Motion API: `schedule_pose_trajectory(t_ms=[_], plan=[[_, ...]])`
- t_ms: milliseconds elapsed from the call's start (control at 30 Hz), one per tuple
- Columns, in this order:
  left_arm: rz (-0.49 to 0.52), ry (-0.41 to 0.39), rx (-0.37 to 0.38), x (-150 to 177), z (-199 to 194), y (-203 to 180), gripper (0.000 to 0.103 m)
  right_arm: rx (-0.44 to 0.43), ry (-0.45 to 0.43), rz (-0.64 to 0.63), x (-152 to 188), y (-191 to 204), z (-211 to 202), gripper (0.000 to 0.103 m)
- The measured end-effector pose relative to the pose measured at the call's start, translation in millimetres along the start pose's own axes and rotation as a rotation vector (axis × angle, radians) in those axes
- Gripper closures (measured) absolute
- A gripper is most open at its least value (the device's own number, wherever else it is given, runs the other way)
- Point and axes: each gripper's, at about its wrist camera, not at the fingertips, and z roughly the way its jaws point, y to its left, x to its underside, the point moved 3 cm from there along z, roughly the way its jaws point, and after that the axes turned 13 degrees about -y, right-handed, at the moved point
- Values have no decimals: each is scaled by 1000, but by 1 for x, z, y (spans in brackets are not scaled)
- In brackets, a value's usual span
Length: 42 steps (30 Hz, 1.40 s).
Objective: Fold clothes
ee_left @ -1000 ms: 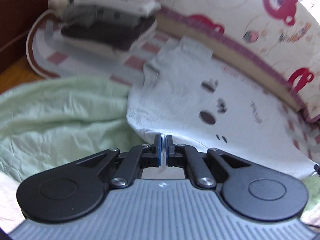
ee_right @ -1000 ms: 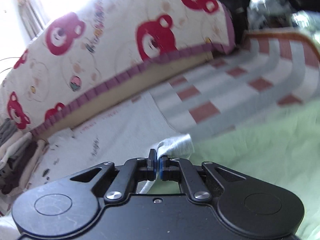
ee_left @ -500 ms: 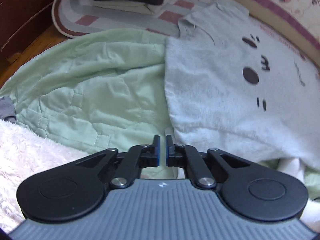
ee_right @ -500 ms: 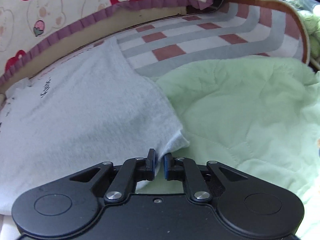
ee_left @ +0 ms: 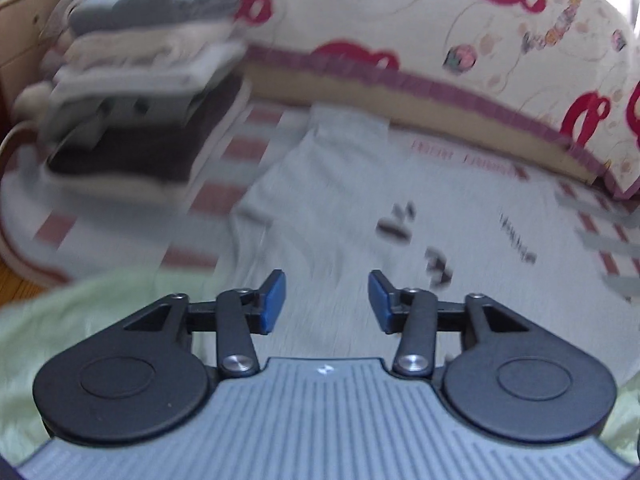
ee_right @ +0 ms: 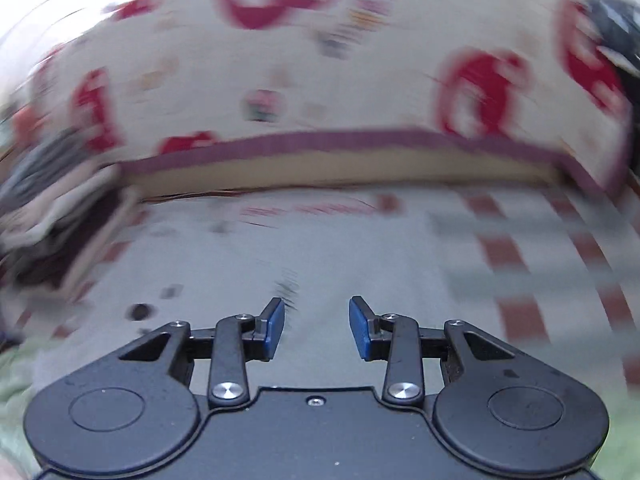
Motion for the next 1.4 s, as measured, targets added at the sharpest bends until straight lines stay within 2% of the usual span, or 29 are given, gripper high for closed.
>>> schedule_pose_trajectory(t_ms=[100,167,233,367,433,667,767,833,933,1000,1033,1067,1100,1133,1200,1267,1333,1400], plan=[[45,-41,33,-17,43,0,45,-184,-24,-208,-48,57,39,60],[80,-43,44,-23,80,4,45,-247,-2,-322,-69,89,80,60],[94,-14,47,-27,122,11,45,-284,46,-379,-80,108,130,60],[106,58,26,-39,211,26,45,-281,112,-349,-75,116,241,60],[99,69,25,-45,253,34,45,-254,145,-290,-57,111,286,60],[107,124,46,-61,387,44,45,-306,185,-200,-20,110,378,60],[52,136,68,-62,418,52,45,-336,198,-165,-5,111,415,56],[13,138,82,-61,432,58,45,-355,208,-142,4,112,439,48],[23,118,96,-62,443,61,44,-383,202,-111,13,114,472,47],[38,109,114,-64,451,61,44,-401,186,-100,13,117,490,41],[44,110,133,-65,456,60,45,-412,179,-108,13,121,497,39],[63,108,158,-66,460,58,56,-421,163,-115,11,125,502,39],[98,112,200,-68,463,54,77,-442,154,-128,11,130,506,46],[136,105,228,-72,465,49,101,-469,149,-149,10,134,508,92],[187,63,248,-80,463,43,101,-489,142,-155,7,135,510,98],[191,2,251,-91,458,43,101,-448,95,-21,-3,115,509,98],[177,-27,222,-94,458,48,100,-410,59,87,-10,97,509,98],[179,-44,175,-93,461,52,101,-389,73,86,-7,95,510,98]])
